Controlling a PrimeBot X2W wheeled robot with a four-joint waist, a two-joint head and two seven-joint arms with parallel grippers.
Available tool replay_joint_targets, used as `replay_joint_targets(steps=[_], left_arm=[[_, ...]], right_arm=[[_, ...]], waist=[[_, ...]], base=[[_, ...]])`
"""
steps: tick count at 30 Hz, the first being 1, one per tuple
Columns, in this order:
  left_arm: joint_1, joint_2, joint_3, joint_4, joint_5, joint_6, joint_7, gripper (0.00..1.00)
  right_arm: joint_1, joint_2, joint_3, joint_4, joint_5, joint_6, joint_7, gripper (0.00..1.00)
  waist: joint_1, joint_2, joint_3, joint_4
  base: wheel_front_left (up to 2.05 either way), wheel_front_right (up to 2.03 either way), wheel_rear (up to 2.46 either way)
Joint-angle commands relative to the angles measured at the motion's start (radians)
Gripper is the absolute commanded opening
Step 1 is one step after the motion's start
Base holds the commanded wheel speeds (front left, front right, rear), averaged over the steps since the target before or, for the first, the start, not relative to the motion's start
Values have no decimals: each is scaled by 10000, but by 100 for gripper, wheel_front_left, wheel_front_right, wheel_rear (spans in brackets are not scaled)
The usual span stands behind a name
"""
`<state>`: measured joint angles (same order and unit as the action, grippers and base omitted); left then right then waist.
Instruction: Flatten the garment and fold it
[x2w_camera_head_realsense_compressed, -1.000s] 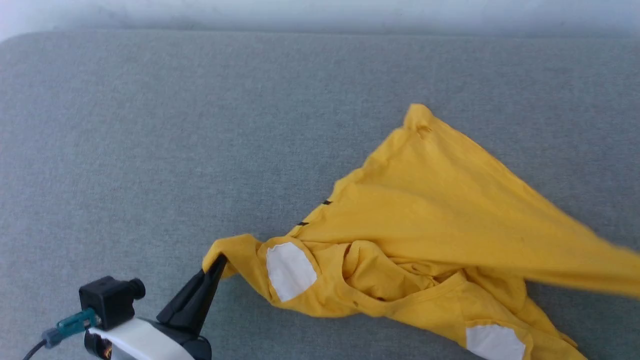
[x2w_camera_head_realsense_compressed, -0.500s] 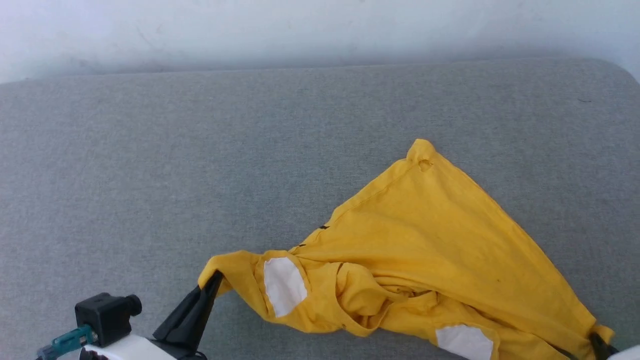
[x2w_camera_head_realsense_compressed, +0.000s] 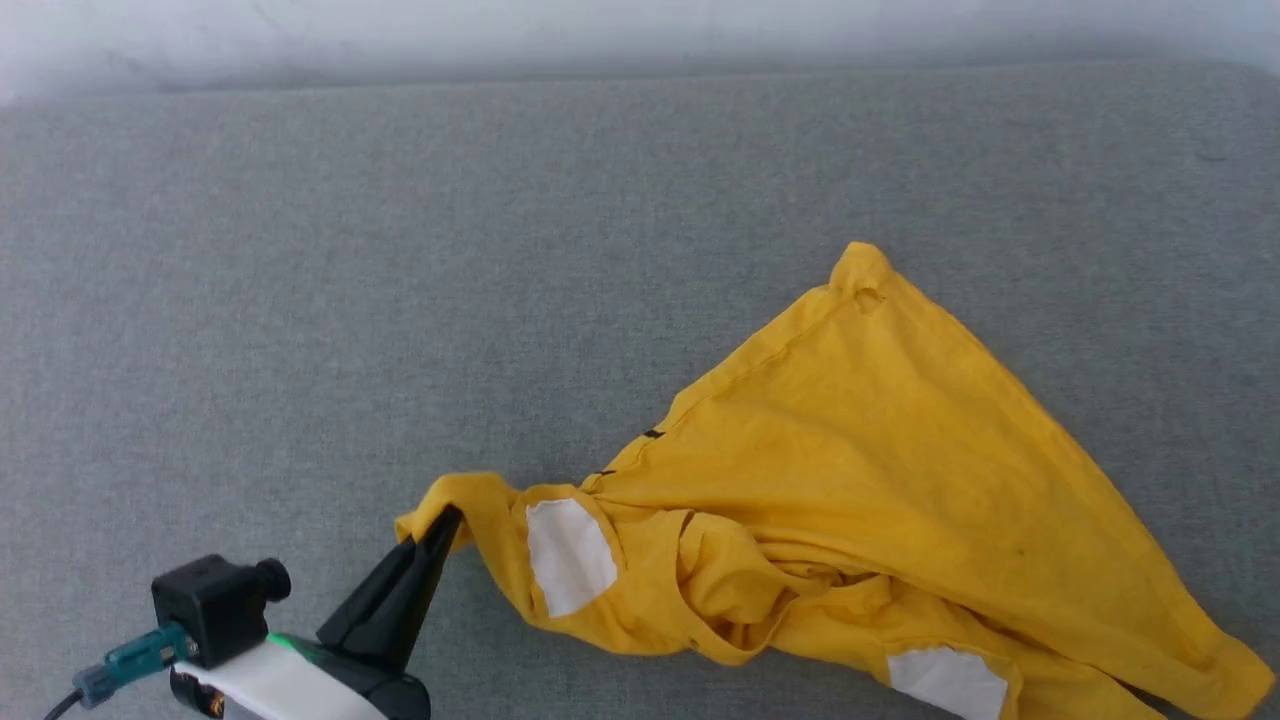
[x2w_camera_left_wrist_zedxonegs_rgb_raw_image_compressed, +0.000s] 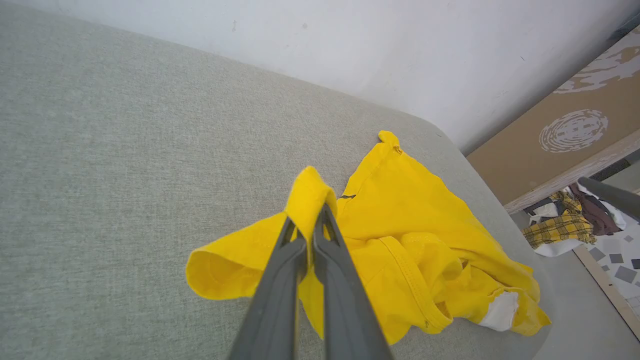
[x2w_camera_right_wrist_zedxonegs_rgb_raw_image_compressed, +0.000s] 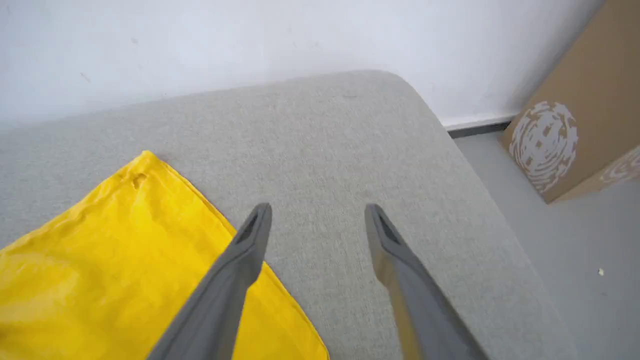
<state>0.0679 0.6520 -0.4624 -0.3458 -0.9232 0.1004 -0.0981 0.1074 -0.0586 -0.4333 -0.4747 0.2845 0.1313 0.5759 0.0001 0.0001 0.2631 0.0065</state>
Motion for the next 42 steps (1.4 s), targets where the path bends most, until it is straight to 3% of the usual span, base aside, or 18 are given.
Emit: replay_joint_targets(steps=[1, 6, 13, 18, 25, 26, 29, 35, 42], left_arm=[[-255, -62, -8, -44, 89, -106, -55, 0], [-800, -183, -107, 96, 142, -407, -32, 0], [-1405, -411, -271, 414, 140, -785, -23, 0], [-1791, -609, -394, 707, 141, -1037, -57, 0], [-2074, -749, -497, 1031, 120, -1257, -86, 0], [-2108, -766, -509, 1078, 114, -1281, -86, 0], [-2167, -793, -509, 1207, 83, -1323, -104, 0], [-2258, -756, -413, 1351, 47, -1403, -217, 0], [-2786, -797, -220, 1603, -121, -1516, -193, 0]], right_arm=[[-666, -30, 233, -458, -180, -6, 287, 100], [-2478, -900, 1833, -498, -1111, -6, 1163, 100], [-4796, -1637, 3785, 1925, -1456, -6, 1779, 100], [-5831, -2120, 4475, 3535, -1355, -6, 2115, 100], [-6270, -2502, 4932, 4749, -1117, -6, 2699, 100], [-6274, -2535, 4985, 4855, -1039, -6, 2830, 47], [-6263, -2616, 5059, 4988, -896, -6, 3069, 0], [-6180, -2541, 4938, 4900, -876, -6, 2655, 0], [-6039, -1625, 4212, 4639, -1110, -6, 541, 0]], waist=[[-1, -1, 438, 336], [-1, -1, 1102, 865], [-1, -1, 1942, 1521], [-1, -1, 2319, 1910], [-1, -1, 2476, 2160], [-1, -1, 2473, 2180], [-1, -1, 2411, 2171], [-1, -1, 1930, 1845], [-1, -1, 787, 1326]], base=[[0, 0, 0], [0, 0, 0], [0, 0, 0], [0, 0, 0], [0, 0, 0], [0, 0, 0], [0, 0, 0], [0, 0, 0], [0, 0, 0]])
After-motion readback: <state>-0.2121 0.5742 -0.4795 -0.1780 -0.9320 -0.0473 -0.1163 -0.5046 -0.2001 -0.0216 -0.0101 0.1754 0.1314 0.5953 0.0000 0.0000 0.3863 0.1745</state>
